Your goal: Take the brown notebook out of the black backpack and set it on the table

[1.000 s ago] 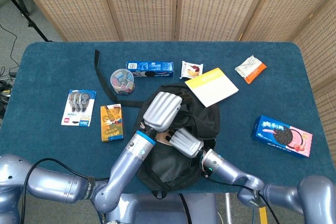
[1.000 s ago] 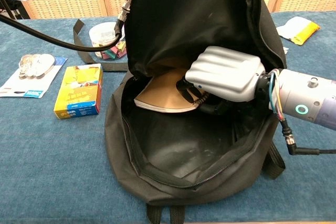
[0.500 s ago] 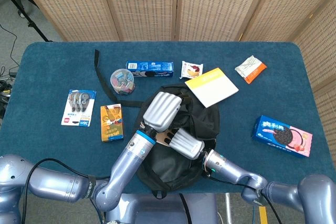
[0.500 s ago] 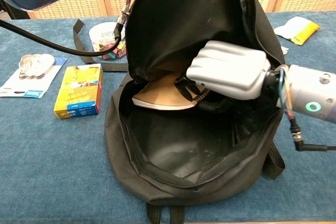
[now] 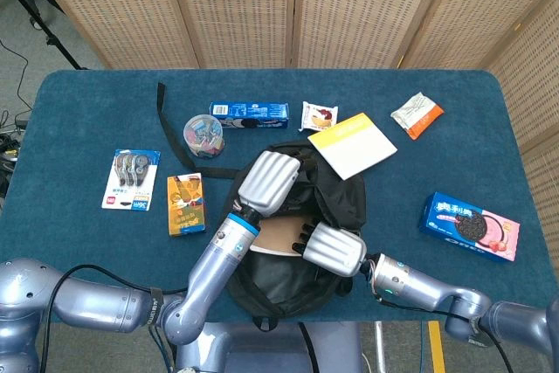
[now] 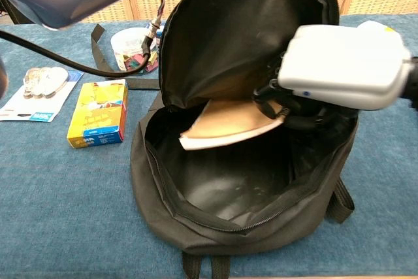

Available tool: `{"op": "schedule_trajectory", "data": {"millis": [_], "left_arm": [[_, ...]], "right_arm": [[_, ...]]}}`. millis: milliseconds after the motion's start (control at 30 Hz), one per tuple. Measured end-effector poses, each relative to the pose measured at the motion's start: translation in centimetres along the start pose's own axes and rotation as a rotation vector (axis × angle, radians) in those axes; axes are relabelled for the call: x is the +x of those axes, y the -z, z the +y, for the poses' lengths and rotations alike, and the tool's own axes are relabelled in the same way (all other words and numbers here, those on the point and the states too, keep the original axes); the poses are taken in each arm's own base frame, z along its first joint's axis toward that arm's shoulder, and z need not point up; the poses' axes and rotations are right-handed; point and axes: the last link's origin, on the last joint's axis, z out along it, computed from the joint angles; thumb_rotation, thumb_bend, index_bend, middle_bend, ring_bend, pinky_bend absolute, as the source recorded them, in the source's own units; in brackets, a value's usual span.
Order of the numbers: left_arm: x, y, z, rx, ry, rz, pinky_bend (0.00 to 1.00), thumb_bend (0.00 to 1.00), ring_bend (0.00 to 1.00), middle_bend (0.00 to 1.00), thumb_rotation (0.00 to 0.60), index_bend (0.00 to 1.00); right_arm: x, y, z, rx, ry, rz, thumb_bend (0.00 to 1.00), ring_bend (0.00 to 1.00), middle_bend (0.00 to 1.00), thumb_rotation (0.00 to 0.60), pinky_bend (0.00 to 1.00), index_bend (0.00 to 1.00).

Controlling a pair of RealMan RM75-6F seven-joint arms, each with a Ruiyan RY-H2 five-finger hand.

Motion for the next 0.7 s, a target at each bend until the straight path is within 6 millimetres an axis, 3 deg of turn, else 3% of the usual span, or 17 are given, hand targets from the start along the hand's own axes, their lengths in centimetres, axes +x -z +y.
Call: {"op": "schedule_trajectory", "data": {"millis": [200,433,700], "left_arm": [[-0.3,-0.3,0.3,-0.001,0.001,0.008,0.57,0.55,0.41,0.56,0.600,0.75],[-0.6,-0.6,0.3,0.010,-0.020,0.014,0.57,0.55,0.41,0.57,0.600,0.75],[-0.2,-0.9,-1.0,0.043,-0.048,0.031,0.57,0.55,0.41,0.57,0.600,0.75]], "right_arm": [[1.5,2.5,-0.2,0.064,-0.013,0.028,0.75,0.56,0.65,0.600,0.69,0.65],[2.8,3.6,0.2,0.087,-0.038,0.072,0.77,0.56,0.65,0.600,0.69,0.65],[4.1,6.0,2.4,0.106,-0.022,0.111,0.82,0.56,0.65,0.600,0.69,0.65]]}}
